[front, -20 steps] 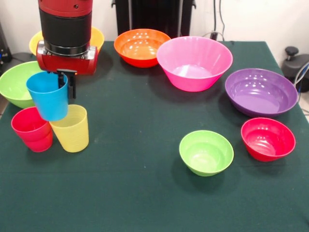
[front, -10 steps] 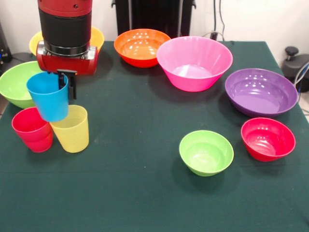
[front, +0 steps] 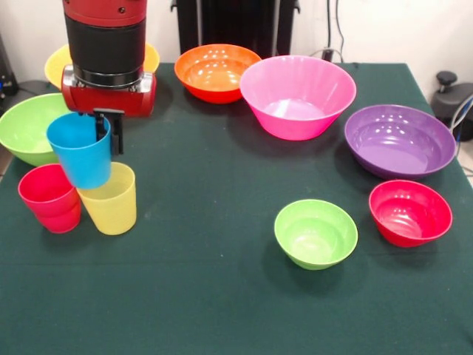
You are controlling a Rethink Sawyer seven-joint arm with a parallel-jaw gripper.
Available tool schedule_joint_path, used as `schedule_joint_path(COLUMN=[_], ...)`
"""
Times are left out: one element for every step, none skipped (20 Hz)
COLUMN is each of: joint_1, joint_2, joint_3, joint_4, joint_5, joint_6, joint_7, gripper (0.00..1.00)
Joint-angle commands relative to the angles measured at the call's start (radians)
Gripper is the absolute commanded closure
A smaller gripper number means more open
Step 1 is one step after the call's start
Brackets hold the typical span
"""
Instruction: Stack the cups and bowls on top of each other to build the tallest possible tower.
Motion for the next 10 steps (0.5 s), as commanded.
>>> schedule_joint_path(joint_1=[0.009, 0.006, 0.005, 0.004, 0.004, 0.004, 0.004, 0.005, 0.005, 0.004], joint_2=[0.056, 0.053, 0.053, 0.053, 0.052, 0.055, 0.055, 0.059, 0.06, 0.06], joint_3=[0.109, 0.111, 0.111, 0.113, 0.113, 0.115, 0.116, 0.118, 0.118, 0.12], joint_4=[0.054, 0.06, 0.061, 0.062, 0.063, 0.058, 0.058, 0.052, 0.051, 0.05], joint_5=[-0.024, -0.025, -0.025, -0.026, -0.028, -0.029, -0.03, -0.03, -0.032, -0.032], joint_6=[0.011, 0.007, 0.007, 0.007, 0.007, 0.008, 0.007, 0.009, 0.01, 0.011], joint_7=[-0.122, -0.122, -0.12, -0.121, -0.119, -0.119, -0.118, -0.117, -0.116, -0.116], gripper=[1.0, 1.0, 1.0, 1.0, 1.0, 1.0, 1.0, 1.0, 1.0, 1.0])
